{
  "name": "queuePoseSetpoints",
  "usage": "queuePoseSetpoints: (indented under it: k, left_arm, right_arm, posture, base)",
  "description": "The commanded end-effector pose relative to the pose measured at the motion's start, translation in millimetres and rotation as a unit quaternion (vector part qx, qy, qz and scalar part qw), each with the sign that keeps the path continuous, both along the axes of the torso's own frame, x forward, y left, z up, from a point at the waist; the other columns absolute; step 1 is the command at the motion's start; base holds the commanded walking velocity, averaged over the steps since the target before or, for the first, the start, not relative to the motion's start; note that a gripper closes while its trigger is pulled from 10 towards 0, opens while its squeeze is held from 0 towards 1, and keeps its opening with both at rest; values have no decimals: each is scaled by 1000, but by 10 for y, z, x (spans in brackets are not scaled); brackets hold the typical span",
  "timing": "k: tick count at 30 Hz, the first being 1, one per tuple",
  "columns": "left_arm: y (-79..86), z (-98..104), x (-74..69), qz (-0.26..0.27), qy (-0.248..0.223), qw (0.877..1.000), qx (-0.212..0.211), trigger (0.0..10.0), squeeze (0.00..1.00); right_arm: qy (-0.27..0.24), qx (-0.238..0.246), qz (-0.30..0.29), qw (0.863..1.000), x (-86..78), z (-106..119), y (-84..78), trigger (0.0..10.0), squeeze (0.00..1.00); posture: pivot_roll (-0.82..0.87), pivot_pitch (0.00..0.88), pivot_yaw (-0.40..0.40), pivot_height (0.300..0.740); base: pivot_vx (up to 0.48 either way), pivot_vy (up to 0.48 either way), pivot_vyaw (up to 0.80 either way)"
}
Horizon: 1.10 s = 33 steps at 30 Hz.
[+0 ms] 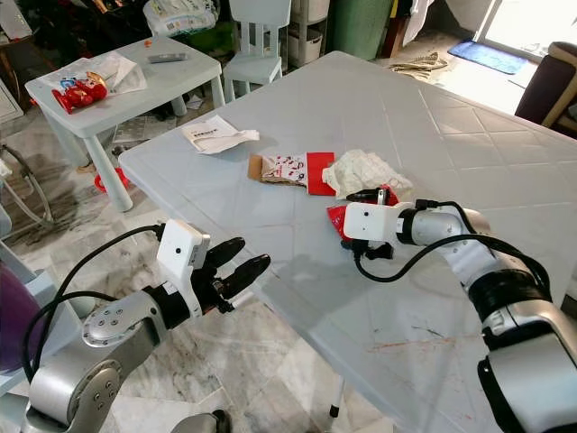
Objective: Picking trash to rubbish bin
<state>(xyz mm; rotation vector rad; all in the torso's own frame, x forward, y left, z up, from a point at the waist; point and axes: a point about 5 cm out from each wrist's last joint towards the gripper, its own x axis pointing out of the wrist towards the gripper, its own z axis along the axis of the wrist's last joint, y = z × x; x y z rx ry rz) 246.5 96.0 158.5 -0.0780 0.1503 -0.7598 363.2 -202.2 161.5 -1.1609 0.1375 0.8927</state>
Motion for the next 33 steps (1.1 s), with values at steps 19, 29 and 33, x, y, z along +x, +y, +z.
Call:
queuePoseSetpoints:
  k: [19,29,33]
  left_arm:
    - [-55,19,-49,-19,-3,1000,3,10000,0]
    - [-58,17,-39,-22,-4,1000,6,10000,0]
    - [-57,17,-29,-20,-5,1000,6,10000,0]
  right_arm:
    - [35,-9,5,999,-75,-210,-61,0,0]
    - [27,8,12,1000,-81,-217,-17,0,0]
    - [9,26,11,1000,-68,-182,10,0,0]
  posture:
    - [127,140,-39,740]
    - [126,133,-39,740]
    - [123,131,-41,740]
  base:
    - [0,0,0]
    - [0,0,0]
    - [0,0,0]
